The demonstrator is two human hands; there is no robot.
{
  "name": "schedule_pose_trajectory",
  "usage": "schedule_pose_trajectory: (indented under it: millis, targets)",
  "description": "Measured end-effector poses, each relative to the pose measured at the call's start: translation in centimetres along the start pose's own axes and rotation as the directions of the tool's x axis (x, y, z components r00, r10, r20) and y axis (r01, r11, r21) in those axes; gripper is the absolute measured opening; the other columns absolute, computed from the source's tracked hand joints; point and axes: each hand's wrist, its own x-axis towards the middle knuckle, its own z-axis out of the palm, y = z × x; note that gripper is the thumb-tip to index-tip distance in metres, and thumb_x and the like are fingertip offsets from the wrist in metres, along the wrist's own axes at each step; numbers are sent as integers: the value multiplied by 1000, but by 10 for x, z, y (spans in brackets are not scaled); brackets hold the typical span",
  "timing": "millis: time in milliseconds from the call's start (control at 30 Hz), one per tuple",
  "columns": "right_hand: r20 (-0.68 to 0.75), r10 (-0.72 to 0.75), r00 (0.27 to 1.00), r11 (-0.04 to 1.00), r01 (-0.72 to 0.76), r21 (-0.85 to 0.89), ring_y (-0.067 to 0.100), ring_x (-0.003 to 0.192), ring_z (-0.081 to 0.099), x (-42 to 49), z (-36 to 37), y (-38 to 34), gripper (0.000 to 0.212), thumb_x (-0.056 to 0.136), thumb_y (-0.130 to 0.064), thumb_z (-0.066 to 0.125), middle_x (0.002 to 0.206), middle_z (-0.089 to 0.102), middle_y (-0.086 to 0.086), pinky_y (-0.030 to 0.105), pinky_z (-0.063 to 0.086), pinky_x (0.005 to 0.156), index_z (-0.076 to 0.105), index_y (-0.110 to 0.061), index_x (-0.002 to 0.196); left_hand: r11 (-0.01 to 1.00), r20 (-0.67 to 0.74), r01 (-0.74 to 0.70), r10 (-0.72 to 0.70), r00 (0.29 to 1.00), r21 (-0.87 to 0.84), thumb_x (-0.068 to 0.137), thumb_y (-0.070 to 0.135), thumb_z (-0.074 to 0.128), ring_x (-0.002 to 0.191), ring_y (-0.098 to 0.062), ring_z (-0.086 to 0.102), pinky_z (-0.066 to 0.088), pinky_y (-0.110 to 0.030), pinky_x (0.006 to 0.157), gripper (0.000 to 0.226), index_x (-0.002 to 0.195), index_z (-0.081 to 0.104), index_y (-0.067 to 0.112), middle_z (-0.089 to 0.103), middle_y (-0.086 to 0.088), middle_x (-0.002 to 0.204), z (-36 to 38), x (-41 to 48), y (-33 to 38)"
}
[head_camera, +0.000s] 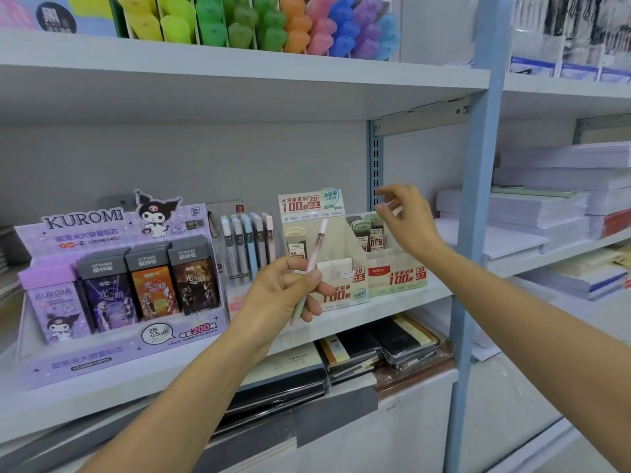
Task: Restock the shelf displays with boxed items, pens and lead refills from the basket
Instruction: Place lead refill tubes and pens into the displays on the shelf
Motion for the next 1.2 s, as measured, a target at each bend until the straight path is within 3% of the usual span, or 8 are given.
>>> schedule_pose_trajectory:
  millis: [67, 167, 267, 533, 700, 833, 1000, 1200]
  targets:
    - [12, -36, 999, 968, 31, 250, 7, 88, 60, -11, -4, -20, 28, 98, -23, 54, 118, 60, 2, 15, 48, 76, 58, -16, 125, 1000, -4, -4, 4, 1000, 14, 93, 13, 60, 53, -14, 57, 49, -22, 50, 25, 115, 53, 2, 74, -15, 86, 0, -2, 1]
    - [332, -148, 931, 799, -86, 595, 14, 82, 69, -29, -9, -50, 28, 95, -27, 58, 104, 69, 2, 22, 55, 71, 61, -20, 122, 1000, -17, -16, 16, 1000, 19, 93, 12, 60, 51, -14, 57, 47, -21, 47, 25, 114, 53, 1, 74, -14, 84, 1, -5, 2]
    - [474, -256, 842, 690, -184, 700, 21, 86, 70, -41, -5, -67, 29, 89, -15, 66, 97, 72, 8, 24, 55, 75, 64, -15, 118, 999, -28, -41, 41, 999, 12, 95, 13, 58, 51, -14, 58, 48, -21, 47, 23, 113, 54, 0, 74, -13, 83, -1, -11, 5]
    - [473, -208, 856, 610, -264, 747, 21, 82, 71, -47, 3, -95, 17, 88, -5, 66, 92, 74, 12, 23, 57, 71, 66, -6, 105, 986, -113, -105, 119, 986, 127, 94, 19, 58, 76, -14, 69, 58, -23, 66, 23, 116, 56, 10, 73, -6, 96, -22, -35, 14]
    - [243, -55, 968, 688, -140, 712, 19, 75, 69, -29, 5, -117, 14, 90, 0, 63, 87, 69, 15, 21, 57, 70, 63, -1, 104, 560, -143, -213, 524, 840, 800, 93, 16, 59, 108, -11, 53, 42, -24, 91, 26, 119, 56, 19, 58, 8, 115, -61, -54, 8]
    - [178, -59, 982, 772, -68, 631, 23, 81, 67, -23, 21, -133, 19, 91, -1, 61, 92, 64, 20, 21, 56, 71, 61, 1, 110, 198, 62, -159, 423, 904, 967, 94, 18, 56, 142, -18, 27, 17, -28, 114, 53, 144, 41, 14, 36, 1, 152, -81, -65, -8]
    - [96, -35, 995, 761, -36, 647, 24, 82, 65, -19, 44, -151, 16, 93, -2, 59, 91, 62, 17, 30, 58, 79, 59, 0, 109, 119, 112, -171, 391, 914, 978, 96, 22, 50, 147, -16, 14, 9, -28, 116, 64, 153, 22, 19, 19, 7, 160, -90, -68, -15]
    - [188, -159, 969, 903, 66, 425, 25, 88, 68, -29, 75, -154, 15, 93, -8, 62, 96, 67, 14, 34, 59, 81, 64, -6, 108, 53, 125, -160, 407, 905, 986, 96, 26, 48, 149, -17, 4, -1, -29, 112, 72, 154, 5, 21, 5, 6, 162, -92, -61, -20]
